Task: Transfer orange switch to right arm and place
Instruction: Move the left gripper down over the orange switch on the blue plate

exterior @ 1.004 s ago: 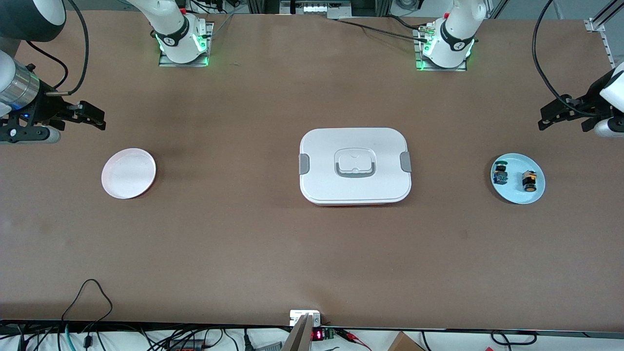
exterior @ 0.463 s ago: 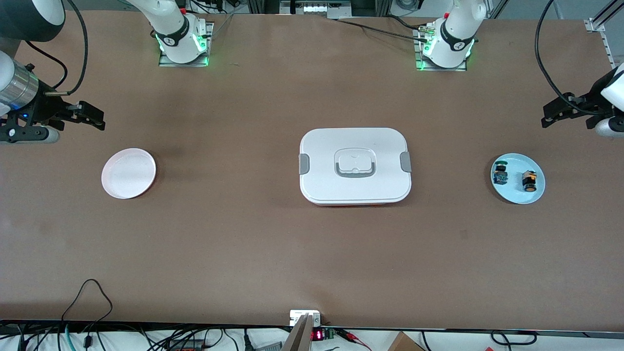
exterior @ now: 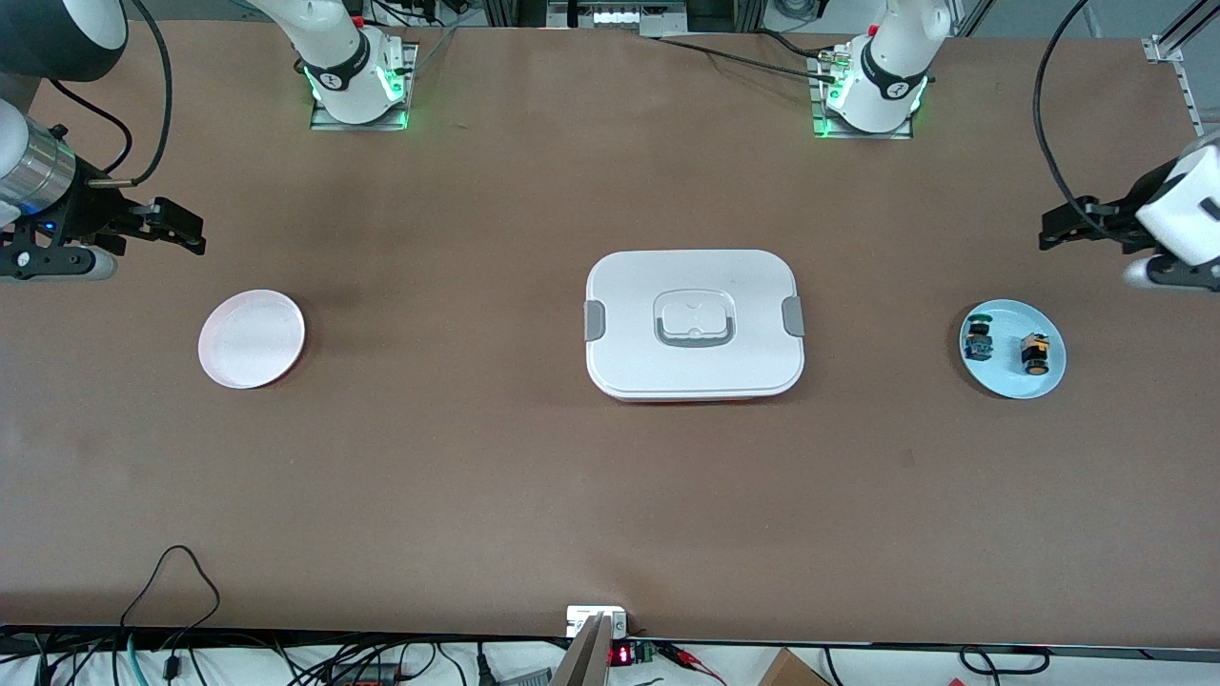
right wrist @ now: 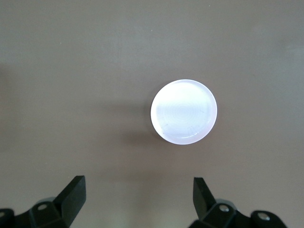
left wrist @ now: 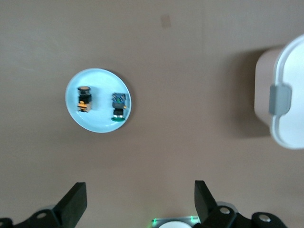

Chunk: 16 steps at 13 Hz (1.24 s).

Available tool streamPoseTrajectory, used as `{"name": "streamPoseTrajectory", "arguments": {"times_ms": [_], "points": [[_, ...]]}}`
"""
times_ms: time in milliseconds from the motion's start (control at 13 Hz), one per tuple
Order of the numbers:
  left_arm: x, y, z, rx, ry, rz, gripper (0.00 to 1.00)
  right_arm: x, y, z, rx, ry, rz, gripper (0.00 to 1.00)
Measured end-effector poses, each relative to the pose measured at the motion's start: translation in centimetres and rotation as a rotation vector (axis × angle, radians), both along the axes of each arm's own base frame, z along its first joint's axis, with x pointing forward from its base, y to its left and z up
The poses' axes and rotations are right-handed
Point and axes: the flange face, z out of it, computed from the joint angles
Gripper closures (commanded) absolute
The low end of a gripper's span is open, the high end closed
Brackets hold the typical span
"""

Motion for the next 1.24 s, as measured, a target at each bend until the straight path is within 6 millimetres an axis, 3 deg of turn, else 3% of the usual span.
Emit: {"name": "streamPoseTrajectory", "arguments": {"times_ms": [309, 618, 1004, 1235], "points": [[1.6, 1.8, -7.8, -0.068, 0.122, -0.459, 0.01, 0.1, 0.0, 0.0, 0.000, -0.005, 0.002, 0.00], [3.8, 8.2, -16.7, -0.197, 0.119, -0.910, 0.00, 0.1, 0.2, 0.0, 0.000, -0.006, 0.005, 0.00], [2.0, 12.4, -22.9, -0.170, -0.024, -1.246, 0.00, 0.1, 0.4, -0.1, 0.000, -0.004, 0.009, 0.00], [-0.4, 15.7, -26.5, -0.113, -0.100, -1.422, 0.00, 0.1, 1.1, -0.1, 0.000, -0.002, 0.021, 0.00]]}}
